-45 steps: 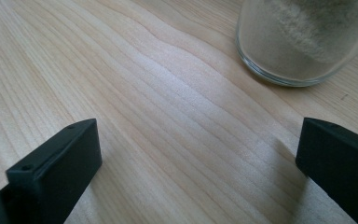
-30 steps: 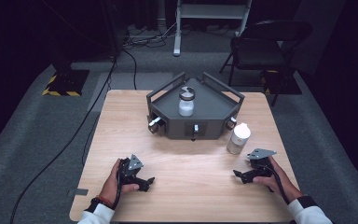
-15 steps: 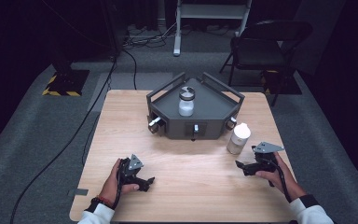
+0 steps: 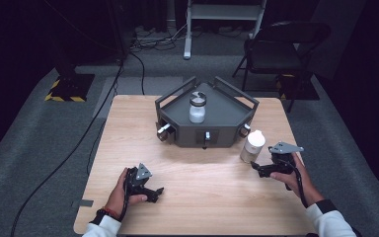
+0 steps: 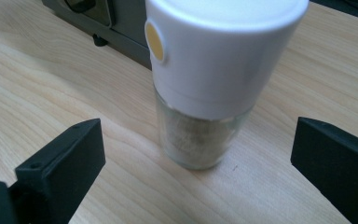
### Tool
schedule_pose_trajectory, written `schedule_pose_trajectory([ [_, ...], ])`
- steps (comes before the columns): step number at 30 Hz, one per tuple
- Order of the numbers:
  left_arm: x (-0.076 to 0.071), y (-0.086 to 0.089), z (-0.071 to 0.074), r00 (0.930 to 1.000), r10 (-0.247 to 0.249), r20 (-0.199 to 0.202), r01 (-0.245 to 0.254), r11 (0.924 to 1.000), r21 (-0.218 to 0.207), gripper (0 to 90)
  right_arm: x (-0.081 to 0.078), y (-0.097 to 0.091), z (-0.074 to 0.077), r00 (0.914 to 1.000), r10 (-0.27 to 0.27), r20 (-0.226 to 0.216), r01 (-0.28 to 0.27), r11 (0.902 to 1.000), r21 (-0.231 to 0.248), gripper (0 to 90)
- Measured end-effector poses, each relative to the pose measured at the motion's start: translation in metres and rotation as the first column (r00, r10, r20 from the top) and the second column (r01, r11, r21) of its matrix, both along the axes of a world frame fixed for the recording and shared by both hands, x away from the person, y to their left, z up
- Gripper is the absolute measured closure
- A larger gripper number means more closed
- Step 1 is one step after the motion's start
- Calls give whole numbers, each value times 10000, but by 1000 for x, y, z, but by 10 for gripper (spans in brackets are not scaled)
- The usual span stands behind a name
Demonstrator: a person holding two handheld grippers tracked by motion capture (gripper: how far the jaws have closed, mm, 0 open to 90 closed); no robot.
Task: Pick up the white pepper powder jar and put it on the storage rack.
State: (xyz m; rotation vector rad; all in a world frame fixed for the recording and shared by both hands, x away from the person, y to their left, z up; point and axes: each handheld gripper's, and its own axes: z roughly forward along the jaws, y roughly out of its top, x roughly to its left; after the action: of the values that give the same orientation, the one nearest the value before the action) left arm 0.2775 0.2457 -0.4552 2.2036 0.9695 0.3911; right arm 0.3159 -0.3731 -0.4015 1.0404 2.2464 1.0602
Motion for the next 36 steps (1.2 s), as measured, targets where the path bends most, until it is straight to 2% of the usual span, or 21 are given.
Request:
schedule_pose_trajectory([
  [6, 0, 0, 0, 10000, 4, -1, -4, 10000, 6, 1, 9, 8, 3, 10000, -71, -5, 71, 9999, -105, 26],
  [11, 0, 0, 0, 10000, -1, -2, 1, 10000, 2, 1, 16, 11, 2, 9999, -126, -105, 127, 9999, 38, 32],
  [19, 0, 0, 0, 10000, 0, -2, 0, 10000, 2, 1, 27, 16, -3, 9992, -283, -289, 288, 9994, 169, 94],
  [23, 0, 0, 0, 10000, 3, -1, -3, 10000, 6, 1, 31, 15, -6, 9988, -368, -328, 385, 9979, 524, 137],
  [26, 0, 0, 0, 10000, 3, -1, -3, 10000, 5, 1, 35, 16, -10, 9987, -276, -434, 302, 9977, 612, 168],
  [29, 0, 0, 0, 10000, 8, 6, -8, 10000, 4, 1, 37, 12, -14, 9982, -313, -511, 363, 9942, 1013, 208],
  [31, 0, 0, 0, 10000, 6, 19, -6, 10000, 12, 2, 39, 11, -16, 9982, -285, -526, 336, 9947, 974, 226],
  [36, 0, 0, 0, 10000, 6, 17, -6, 10000, 8, 3, 42, 6, -25, 9980, -336, -533, 403, 9908, 1293, 268],
])
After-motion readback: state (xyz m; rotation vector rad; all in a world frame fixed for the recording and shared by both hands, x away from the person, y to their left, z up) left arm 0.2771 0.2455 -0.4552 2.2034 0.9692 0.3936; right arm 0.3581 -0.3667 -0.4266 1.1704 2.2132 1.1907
